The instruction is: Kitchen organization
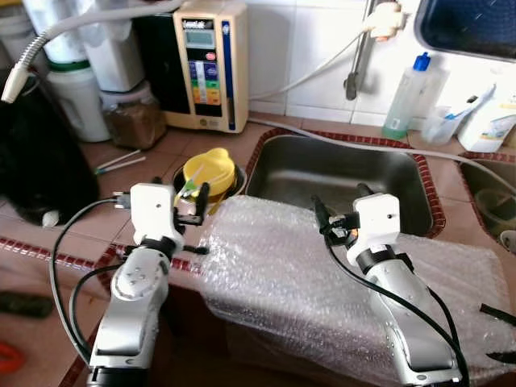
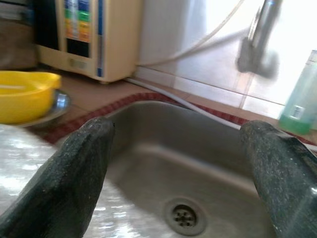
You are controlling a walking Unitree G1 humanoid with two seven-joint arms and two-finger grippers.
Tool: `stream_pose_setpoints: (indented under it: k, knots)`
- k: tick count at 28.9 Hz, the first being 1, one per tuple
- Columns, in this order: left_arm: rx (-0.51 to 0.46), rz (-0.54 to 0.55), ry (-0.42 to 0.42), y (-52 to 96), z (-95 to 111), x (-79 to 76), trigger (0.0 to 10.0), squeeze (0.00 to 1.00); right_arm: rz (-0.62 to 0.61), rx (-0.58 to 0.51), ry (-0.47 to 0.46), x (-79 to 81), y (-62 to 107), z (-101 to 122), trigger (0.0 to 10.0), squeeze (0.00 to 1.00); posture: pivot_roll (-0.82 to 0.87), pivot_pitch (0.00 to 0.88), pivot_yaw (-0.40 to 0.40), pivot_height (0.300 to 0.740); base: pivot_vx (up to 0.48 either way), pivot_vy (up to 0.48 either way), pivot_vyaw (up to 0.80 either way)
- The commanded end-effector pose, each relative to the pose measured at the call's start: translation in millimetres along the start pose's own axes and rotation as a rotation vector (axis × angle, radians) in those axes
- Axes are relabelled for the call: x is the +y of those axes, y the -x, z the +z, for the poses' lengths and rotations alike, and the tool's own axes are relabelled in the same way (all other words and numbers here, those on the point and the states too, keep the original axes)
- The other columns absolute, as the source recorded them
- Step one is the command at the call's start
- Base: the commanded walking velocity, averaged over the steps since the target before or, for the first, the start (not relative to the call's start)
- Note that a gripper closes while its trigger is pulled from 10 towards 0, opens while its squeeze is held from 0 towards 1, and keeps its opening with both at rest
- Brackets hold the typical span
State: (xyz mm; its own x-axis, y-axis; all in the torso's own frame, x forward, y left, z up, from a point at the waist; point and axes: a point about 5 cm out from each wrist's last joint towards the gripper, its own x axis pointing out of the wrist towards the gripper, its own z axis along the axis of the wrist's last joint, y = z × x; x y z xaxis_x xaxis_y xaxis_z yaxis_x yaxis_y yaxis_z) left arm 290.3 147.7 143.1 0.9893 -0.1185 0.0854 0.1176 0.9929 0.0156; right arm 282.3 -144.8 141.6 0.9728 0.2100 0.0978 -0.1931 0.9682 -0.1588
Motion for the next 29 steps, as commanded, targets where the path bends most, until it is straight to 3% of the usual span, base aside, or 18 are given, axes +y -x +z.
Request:
stream_pose_setpoints:
  k: [1, 8, 16, 29]
  knots:
    - [-0.004, -0.019, 0.004, -1.3, 2.5, -5.8, 10.0, 0.0, -0.022, -0.011, 0.006, -5.9, -0.8, 2.2, 10.0, 0.0, 0.0, 0.0, 0.02, 0.74, 0.27, 0.0, 0.0]
    - [-0.039, -0.028, 0.029, -0.7, 6.2, -7.3, 10.0, 0.0, -0.02, -0.006, 0.005, -4.2, 0.6, 0.5, 10.0, 0.0, 0.01, 0.0, 0.02, 0.74, 0.111, 0.0, 0.0]
    - [-0.052, -0.011, -0.017, 0.7, 6.8, -3.8, 10.0, 0.0, 0.048, -0.027, 0.058, 4.7, 3.6, 4.1, 10.0, 0.0, 0.02, 0.0, 0.018, 0.74, 0.0, 0.0, 0.0]
    - [-0.003, -0.052, -0.049, 6.0, -10.6, -6.0, 10.0, 0.0, 0.137, -0.006, 0.0, 10.9, 7.3, 8.0, 10.0, 0.0, 0.01, 0.0, 0.009, 0.74, 0.0, 0.0, 0.0]
